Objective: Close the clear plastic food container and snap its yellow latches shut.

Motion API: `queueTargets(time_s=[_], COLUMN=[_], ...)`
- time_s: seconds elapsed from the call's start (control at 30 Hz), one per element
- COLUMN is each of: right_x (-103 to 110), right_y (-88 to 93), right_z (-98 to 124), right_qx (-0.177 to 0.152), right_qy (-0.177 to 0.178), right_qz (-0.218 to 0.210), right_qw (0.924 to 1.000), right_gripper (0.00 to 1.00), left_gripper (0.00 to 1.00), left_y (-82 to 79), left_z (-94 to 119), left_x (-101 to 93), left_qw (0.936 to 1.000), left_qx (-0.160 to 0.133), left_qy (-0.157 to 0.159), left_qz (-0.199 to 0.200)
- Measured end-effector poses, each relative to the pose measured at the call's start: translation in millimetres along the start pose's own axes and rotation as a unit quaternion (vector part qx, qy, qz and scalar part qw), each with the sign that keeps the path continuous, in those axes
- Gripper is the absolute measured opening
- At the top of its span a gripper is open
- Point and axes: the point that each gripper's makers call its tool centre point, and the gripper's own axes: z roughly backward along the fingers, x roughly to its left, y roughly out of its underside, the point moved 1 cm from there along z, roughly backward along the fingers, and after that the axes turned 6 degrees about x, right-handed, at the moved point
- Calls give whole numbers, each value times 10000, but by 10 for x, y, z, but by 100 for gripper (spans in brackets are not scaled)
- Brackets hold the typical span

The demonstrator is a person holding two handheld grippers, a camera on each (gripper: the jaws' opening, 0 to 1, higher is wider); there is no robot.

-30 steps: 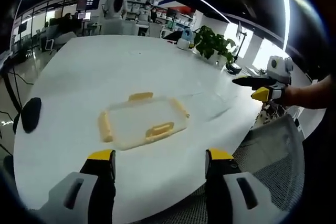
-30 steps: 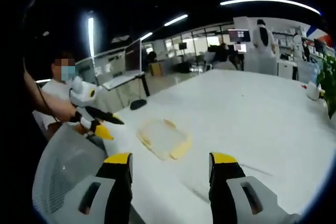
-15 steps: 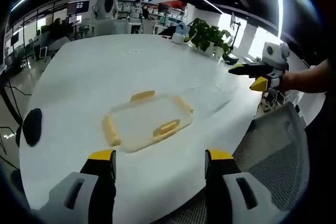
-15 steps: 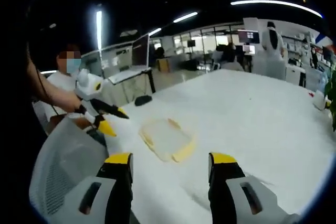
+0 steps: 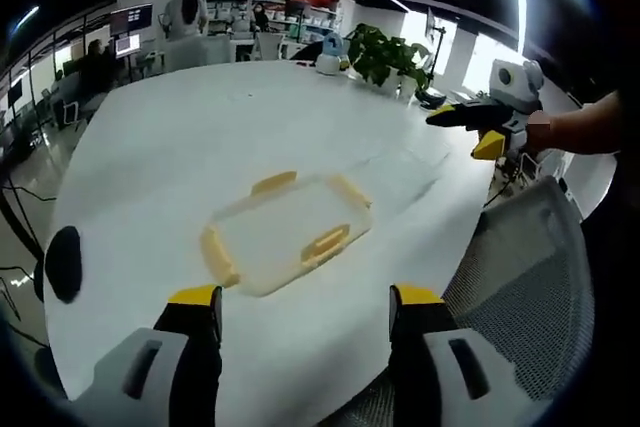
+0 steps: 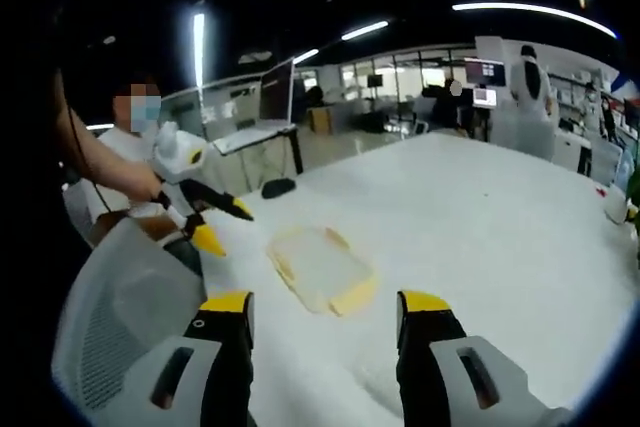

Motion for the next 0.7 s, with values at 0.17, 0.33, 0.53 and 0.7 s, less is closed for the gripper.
queueTargets(time_s=[0.17, 0.33, 0.53, 0.7], right_x=[-3, -5, -18, -23], right_y=[1, -12, -36, -32], right_z=[-37, -69, -117, -171], right_qx=[56, 82, 122, 173], right_qy=[-41, -59, -72, -102], right_qz=[59, 99, 169, 234], right_qw=[10000, 9999, 9998, 9995], right_gripper=[56, 56, 56, 55], left_gripper=[67, 67, 65, 64], left_y=[-11, -3, -3, -15], left_z=[-6, -21, -41, -54], left_x=[51, 83, 97, 126], left_qw=[9999, 9996, 9985, 9981], left_qx=[45, 129, 248, 285], left_qy=[22, 56, 126, 147], left_qz=[-102, -243, -468, -527])
